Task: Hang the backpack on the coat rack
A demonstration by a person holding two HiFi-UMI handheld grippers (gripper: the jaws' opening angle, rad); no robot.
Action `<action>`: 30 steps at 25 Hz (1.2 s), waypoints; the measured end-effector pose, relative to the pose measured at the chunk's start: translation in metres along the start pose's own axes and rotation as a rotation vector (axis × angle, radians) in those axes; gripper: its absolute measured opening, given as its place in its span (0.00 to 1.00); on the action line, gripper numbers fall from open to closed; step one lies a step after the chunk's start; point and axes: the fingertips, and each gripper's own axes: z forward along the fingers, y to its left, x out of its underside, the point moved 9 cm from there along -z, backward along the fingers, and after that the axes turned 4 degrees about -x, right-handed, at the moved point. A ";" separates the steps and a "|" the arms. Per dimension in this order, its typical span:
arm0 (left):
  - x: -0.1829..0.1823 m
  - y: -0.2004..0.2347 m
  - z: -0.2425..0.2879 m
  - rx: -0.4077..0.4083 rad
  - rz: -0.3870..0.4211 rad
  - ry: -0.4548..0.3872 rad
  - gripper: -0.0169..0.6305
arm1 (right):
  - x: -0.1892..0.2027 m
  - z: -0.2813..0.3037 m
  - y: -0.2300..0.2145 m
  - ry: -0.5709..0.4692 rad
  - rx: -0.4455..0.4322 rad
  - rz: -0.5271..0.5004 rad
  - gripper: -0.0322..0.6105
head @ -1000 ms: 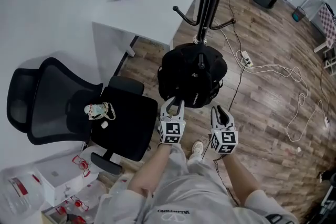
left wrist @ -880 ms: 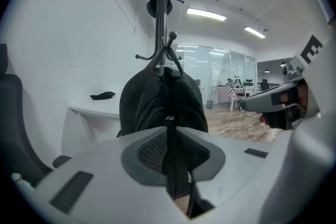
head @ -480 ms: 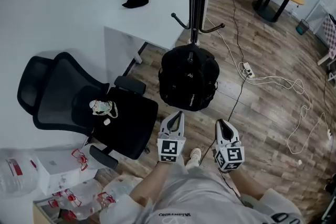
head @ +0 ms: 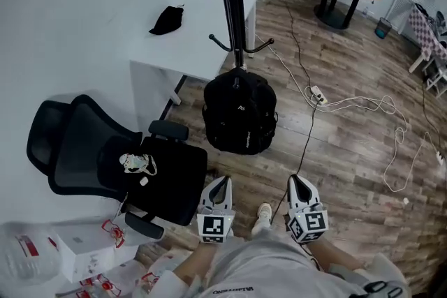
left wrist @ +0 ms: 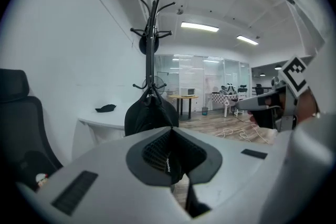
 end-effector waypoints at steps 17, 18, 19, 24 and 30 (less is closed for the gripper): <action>0.024 0.049 -0.136 0.119 -0.008 -0.064 0.04 | 0.015 -0.091 0.119 -0.138 0.241 -0.038 0.09; 0.025 0.049 -0.141 0.126 -0.006 -0.066 0.04 | 0.017 -0.096 0.122 -0.131 0.249 -0.041 0.09; 0.026 0.048 -0.146 0.133 -0.005 -0.067 0.04 | 0.020 -0.102 0.125 -0.126 0.255 -0.040 0.09; 0.028 0.038 -0.161 0.166 -0.006 -0.067 0.04 | 0.028 -0.123 0.128 -0.112 0.276 -0.043 0.09; 0.008 0.018 -0.168 0.159 -0.007 -0.107 0.04 | 0.022 -0.138 0.115 -0.109 0.255 -0.039 0.09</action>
